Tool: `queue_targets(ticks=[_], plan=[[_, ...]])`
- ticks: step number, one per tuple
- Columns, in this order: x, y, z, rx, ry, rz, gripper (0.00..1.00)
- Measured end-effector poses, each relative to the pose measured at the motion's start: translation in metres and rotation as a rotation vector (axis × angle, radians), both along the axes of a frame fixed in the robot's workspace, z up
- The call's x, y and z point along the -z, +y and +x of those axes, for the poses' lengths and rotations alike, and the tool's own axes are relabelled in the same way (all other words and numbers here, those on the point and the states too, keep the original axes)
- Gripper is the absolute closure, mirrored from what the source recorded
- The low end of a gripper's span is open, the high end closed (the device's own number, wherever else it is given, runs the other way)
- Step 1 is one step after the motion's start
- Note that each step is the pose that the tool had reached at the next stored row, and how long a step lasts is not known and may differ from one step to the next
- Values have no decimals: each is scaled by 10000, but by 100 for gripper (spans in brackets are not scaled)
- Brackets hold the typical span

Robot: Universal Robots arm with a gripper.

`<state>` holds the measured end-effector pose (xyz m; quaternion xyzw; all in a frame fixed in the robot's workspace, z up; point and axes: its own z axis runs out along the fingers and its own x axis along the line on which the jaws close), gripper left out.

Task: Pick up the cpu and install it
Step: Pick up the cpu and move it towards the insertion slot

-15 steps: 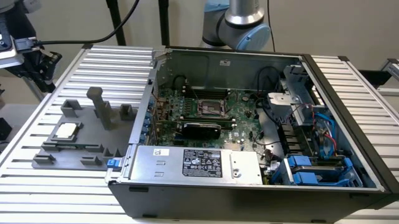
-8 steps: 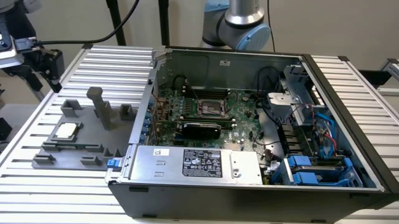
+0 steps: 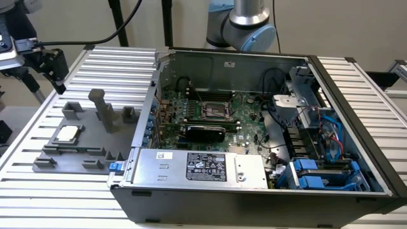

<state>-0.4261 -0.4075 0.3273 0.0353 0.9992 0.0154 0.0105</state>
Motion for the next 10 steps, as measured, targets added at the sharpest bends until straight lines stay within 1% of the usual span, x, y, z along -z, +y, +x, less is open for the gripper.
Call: queue_targets(ticks=[3,10], plan=[[26,-1,0,-13,2,1,35],[154,-9,0,-194,8,1,35]])
